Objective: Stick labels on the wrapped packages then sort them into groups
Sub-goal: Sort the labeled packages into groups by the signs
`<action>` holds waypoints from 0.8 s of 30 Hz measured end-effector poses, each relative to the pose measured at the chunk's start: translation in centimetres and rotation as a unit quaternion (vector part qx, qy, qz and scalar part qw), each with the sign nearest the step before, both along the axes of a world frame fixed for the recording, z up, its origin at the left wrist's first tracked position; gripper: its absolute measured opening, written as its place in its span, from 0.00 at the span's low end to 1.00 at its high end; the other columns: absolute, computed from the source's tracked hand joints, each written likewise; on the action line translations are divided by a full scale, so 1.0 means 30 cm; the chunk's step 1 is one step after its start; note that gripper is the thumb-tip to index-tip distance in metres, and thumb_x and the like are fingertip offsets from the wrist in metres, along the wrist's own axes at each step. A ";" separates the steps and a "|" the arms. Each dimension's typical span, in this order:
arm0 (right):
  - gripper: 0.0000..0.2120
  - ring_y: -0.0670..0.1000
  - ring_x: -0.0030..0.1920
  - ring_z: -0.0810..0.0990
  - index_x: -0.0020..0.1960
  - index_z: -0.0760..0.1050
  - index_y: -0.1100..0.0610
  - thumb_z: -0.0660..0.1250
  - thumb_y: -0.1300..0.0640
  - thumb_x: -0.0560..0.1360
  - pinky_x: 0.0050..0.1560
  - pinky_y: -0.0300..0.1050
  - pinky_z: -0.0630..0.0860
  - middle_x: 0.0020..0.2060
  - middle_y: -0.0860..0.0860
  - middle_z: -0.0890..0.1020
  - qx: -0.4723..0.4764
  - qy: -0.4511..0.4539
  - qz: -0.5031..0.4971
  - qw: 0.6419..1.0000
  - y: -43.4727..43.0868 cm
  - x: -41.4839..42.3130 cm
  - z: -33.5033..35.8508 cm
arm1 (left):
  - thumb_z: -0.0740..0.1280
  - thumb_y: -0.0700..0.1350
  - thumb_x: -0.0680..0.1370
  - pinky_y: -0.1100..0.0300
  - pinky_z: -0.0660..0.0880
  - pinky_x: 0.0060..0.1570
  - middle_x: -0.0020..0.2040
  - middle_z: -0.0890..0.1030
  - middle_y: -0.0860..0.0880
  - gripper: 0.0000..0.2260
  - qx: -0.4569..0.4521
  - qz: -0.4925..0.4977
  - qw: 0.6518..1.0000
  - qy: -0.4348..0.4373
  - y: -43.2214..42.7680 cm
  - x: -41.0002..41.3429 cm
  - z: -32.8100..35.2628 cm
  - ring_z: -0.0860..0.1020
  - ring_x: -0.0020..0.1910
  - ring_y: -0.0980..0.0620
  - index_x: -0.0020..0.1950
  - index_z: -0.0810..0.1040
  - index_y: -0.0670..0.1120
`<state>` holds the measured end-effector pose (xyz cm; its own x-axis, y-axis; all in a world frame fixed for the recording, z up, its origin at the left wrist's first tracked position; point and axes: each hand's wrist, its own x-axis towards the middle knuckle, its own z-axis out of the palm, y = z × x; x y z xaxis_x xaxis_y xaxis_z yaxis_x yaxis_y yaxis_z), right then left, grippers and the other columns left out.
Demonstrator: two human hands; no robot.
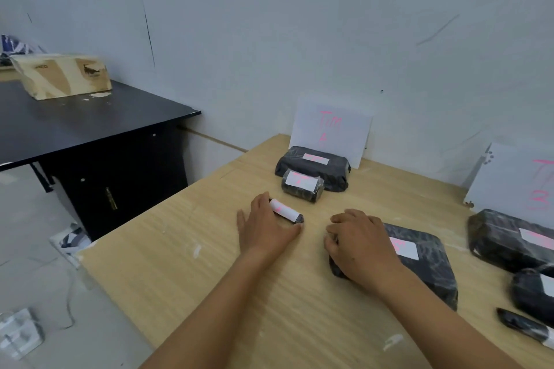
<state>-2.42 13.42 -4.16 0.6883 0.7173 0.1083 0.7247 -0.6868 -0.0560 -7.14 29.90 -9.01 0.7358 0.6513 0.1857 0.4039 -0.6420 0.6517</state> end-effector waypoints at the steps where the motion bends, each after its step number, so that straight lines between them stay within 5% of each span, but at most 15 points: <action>1: 0.18 0.49 0.68 0.64 0.58 0.78 0.51 0.51 0.49 0.81 0.66 0.46 0.59 0.65 0.45 0.74 -0.004 0.001 -0.010 1.000 -0.010 0.006 0.001 | 0.69 0.64 0.68 0.49 0.44 0.75 0.74 0.60 0.54 0.45 -0.003 0.005 1.000 0.007 -0.008 0.019 0.001 0.60 0.73 0.56 0.76 0.52 0.47; 11: 0.17 0.52 0.67 0.65 0.51 0.77 0.53 0.51 0.49 0.81 0.65 0.48 0.61 0.64 0.47 0.74 -0.017 0.005 -0.036 0.999 -0.029 0.034 0.006 | 0.73 0.63 0.65 0.49 0.44 0.75 0.75 0.62 0.53 0.55 -0.036 0.003 0.999 -0.036 -0.020 0.085 0.009 0.60 0.74 0.55 0.77 0.37 0.51; 20: 0.22 0.53 0.75 0.56 0.66 0.73 0.53 0.49 0.43 0.82 0.72 0.50 0.54 0.71 0.49 0.69 -0.021 0.028 -0.037 0.999 -0.027 0.005 0.024 | 0.73 0.63 0.66 0.52 0.47 0.75 0.78 0.51 0.51 0.52 -0.027 -0.018 0.998 -0.060 -0.016 0.073 -0.011 0.52 0.76 0.54 0.78 0.43 0.51; 24: 0.22 0.53 0.76 0.55 0.69 0.71 0.53 0.50 0.44 0.82 0.72 0.49 0.54 0.72 0.50 0.67 0.000 0.030 -0.031 0.999 -0.036 -0.020 0.048 | 0.73 0.57 0.70 0.52 0.63 0.71 0.75 0.63 0.53 0.41 -0.038 -0.065 0.985 -0.155 -0.047 0.046 -0.014 0.60 0.74 0.55 0.76 0.56 0.51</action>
<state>-3.02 12.36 -2.72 0.7361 0.6737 0.0654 0.6766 -0.7298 -0.0978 -5.76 28.49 -9.42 0.7296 0.5760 0.3686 0.0958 -0.6198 0.7789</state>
